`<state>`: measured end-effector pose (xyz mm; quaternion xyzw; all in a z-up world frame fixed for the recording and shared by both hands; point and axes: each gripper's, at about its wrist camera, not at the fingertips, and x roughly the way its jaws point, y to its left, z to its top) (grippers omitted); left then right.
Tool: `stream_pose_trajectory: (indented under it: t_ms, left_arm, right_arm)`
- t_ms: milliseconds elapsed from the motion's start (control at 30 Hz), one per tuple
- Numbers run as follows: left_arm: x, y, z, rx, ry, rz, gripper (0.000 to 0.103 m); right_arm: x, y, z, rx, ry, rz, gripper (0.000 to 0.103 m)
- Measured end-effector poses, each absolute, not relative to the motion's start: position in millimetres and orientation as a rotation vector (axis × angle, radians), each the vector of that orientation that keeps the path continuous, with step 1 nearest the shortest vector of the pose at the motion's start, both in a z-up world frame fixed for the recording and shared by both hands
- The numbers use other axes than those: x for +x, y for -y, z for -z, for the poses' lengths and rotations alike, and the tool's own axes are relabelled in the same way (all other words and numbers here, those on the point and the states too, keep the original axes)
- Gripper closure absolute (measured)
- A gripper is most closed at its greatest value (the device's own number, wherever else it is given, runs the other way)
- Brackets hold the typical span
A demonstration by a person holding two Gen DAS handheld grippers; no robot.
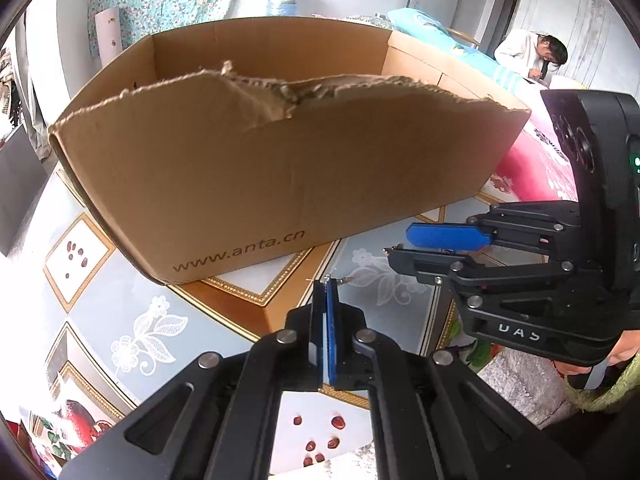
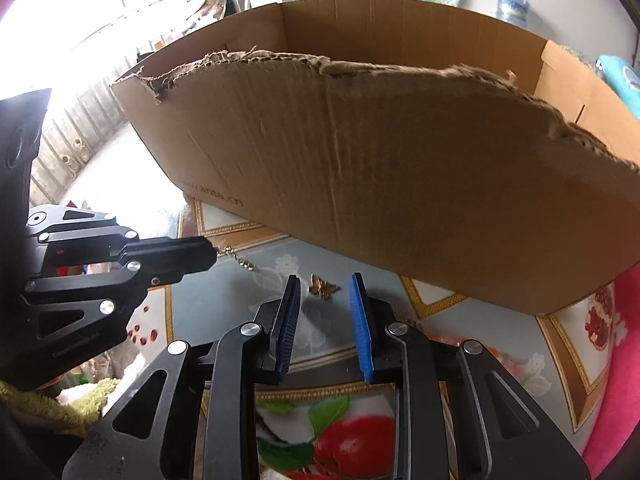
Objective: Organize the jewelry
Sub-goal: 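Close the right gripper on the gold butterfly earring and lift it, then carry the earring over the box and open the right gripper inside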
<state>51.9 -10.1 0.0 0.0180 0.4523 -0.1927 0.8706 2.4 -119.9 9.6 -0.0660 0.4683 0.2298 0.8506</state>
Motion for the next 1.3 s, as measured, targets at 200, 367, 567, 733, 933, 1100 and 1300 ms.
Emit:
stream_pose_trajectory:
  t_ms: [200, 367, 567, 733, 933, 1100, 1300]
  left_arm:
    - [56.5, 8.5, 2.8, 0.025, -0.949, 0.41, 0.102]
    - [58.1, 6.9, 5.2, 0.016, -0.952, 0.417, 0.102]
    - [58.4, 4.4, 4.4, 0.011, -0.948, 0.418, 0.102]
    - [55.2, 2.3, -0.1, 0.01, -0.936, 0.416, 0.102]
    - [45.0, 1.8, -12.1, 0.016, -0.906, 0.424, 0.102]
    - [32.4, -2.0, -44.7, -0.015, -0.848, 0.473, 0.102]
    - [30.8, -3.4, -111.1, -0.034, -0.707, 0.568, 0.102]
  right_arm:
    - [2.9, 108.7, -8.4, -0.195, -0.964, -0.47, 0.09]
    - [-1.4, 105.5, -10.0, -0.197, -0.965, -0.468, 0.091]
    - [-0.3, 110.5, -12.7, -0.183, -0.972, -0.475, 0.091]
    - [-2.0, 116.9, -18.8, -0.175, -0.967, -0.483, 0.092]
    - [-9.4, 130.5, -36.8, -0.162, -0.923, -0.497, 0.092]
    - [-22.6, 147.3, -73.5, -0.121, -0.835, -0.541, 0.092]
    - [-16.2, 171.0, -134.2, -0.043, -0.699, -0.584, 0.092]
